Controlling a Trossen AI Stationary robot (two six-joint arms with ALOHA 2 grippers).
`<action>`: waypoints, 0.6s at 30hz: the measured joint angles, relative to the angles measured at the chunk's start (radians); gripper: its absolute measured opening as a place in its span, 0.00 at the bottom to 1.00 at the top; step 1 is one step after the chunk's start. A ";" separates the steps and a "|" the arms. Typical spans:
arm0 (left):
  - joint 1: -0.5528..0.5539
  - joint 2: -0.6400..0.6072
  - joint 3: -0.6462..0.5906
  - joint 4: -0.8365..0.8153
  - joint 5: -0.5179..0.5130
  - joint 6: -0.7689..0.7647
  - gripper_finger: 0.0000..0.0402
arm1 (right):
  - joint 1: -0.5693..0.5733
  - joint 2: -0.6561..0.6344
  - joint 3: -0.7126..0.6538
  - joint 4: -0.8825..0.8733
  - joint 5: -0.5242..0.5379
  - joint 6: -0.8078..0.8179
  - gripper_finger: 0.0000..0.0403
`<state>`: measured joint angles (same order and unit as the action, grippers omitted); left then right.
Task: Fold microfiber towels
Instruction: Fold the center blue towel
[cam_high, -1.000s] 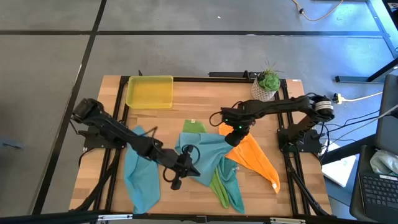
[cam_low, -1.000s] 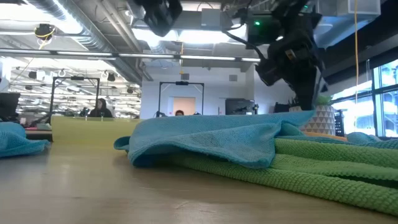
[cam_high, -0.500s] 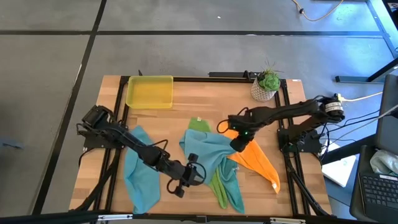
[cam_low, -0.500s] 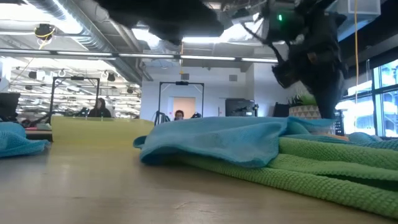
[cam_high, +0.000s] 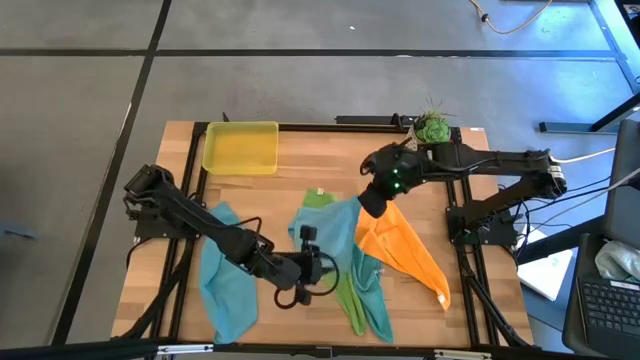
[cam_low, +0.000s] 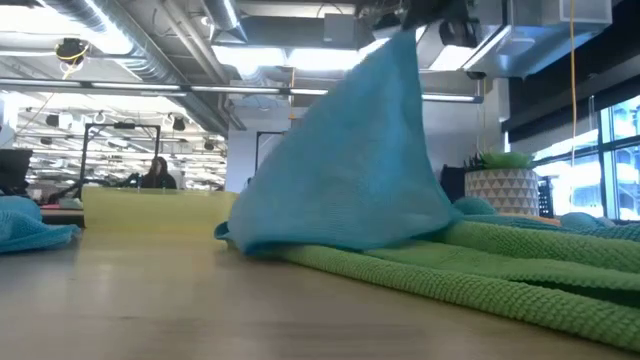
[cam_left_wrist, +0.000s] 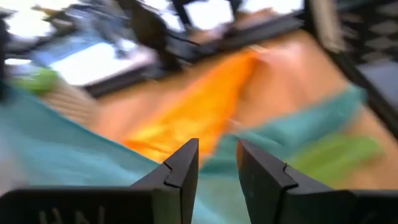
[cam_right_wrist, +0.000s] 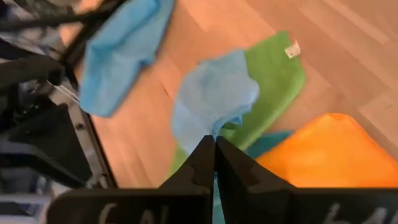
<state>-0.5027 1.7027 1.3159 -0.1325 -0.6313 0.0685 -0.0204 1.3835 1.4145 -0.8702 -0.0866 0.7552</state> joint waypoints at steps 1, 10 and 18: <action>0.000 0.000 0.024 -0.004 -0.058 0.016 0.26 | -0.001 0.003 0.014 -0.001 0.000 0.016 0.03; 0.026 -0.028 0.211 -0.017 -0.372 0.179 0.26 | -0.003 0.010 0.073 0.004 -0.048 -0.072 0.03; 0.058 -0.056 0.242 -0.061 -0.369 0.078 0.26 | -0.018 0.017 0.071 0.109 -0.020 -0.021 0.03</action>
<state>-0.4446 1.6470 1.5574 -0.1935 -1.0004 0.1469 -0.0383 1.4001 1.4859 -0.7614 -0.1063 0.7340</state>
